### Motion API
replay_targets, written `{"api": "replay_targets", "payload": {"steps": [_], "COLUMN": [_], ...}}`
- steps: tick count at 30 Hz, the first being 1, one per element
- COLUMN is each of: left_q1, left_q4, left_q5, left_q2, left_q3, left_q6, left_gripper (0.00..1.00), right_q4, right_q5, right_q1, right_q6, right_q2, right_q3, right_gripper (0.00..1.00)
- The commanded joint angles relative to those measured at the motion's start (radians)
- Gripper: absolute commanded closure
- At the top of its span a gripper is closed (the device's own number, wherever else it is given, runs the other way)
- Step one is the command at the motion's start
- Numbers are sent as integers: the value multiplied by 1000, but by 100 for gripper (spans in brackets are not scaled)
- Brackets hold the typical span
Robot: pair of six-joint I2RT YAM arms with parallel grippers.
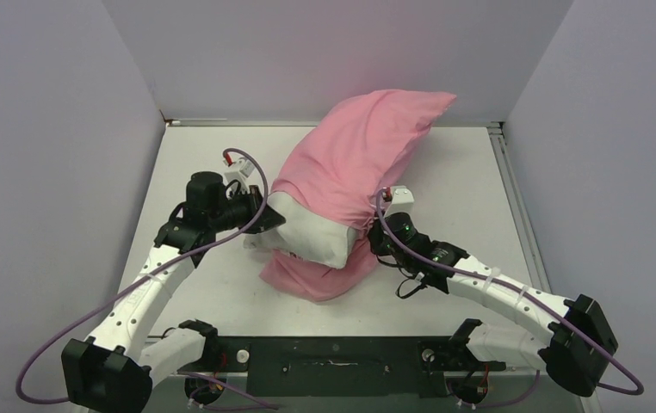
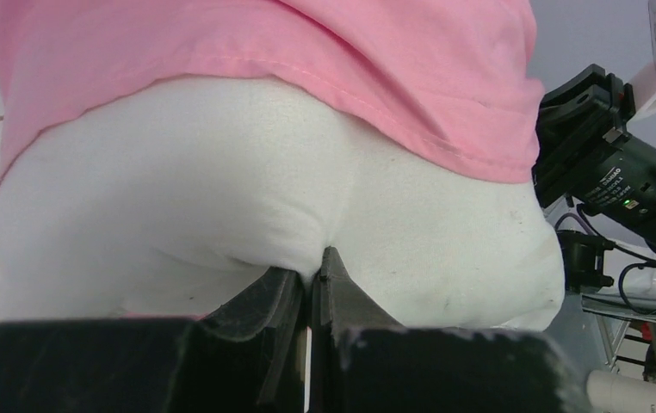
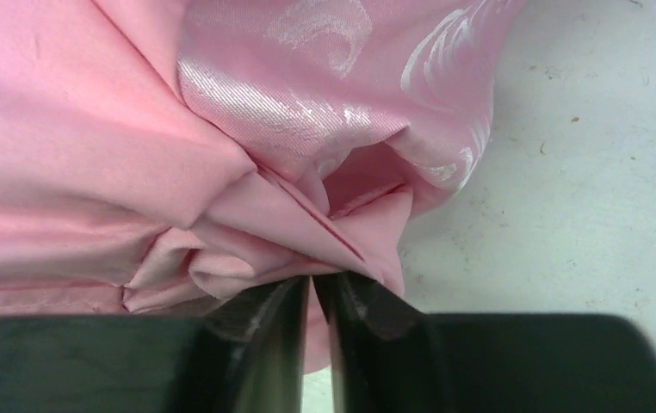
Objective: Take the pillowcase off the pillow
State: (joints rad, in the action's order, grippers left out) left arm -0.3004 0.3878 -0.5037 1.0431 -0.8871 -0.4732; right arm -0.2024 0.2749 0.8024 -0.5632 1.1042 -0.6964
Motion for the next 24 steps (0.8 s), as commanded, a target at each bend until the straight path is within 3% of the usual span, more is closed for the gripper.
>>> {"api": "replay_targets", "payload": {"steps": [1, 7, 13, 16, 24], "left_q1": [18, 18, 9, -5, -11], "left_q4": [22, 101, 49, 16, -2], "left_q5": [-8, 93, 31, 15, 34], "left_q2": [-41, -40, -41, -50, -93], "left_q3": [-21, -75, -79, -50, 2], "left_q6": [122, 232, 237, 220, 202], "left_gripper": [100, 100, 100, 100, 100], "right_q4": [-37, -110, -149, -117, -72], "right_q5": [18, -134, -297, -362, -335], "right_q1": [-32, -32, -28, -18, 62], "right_q6": [92, 246, 330, 340, 347], "right_q2": [-20, -58, -52, -15, 172], "right_q3": [-61, -148, -261, -305, -397], "right_gripper": [80, 45, 20, 13, 9]}}
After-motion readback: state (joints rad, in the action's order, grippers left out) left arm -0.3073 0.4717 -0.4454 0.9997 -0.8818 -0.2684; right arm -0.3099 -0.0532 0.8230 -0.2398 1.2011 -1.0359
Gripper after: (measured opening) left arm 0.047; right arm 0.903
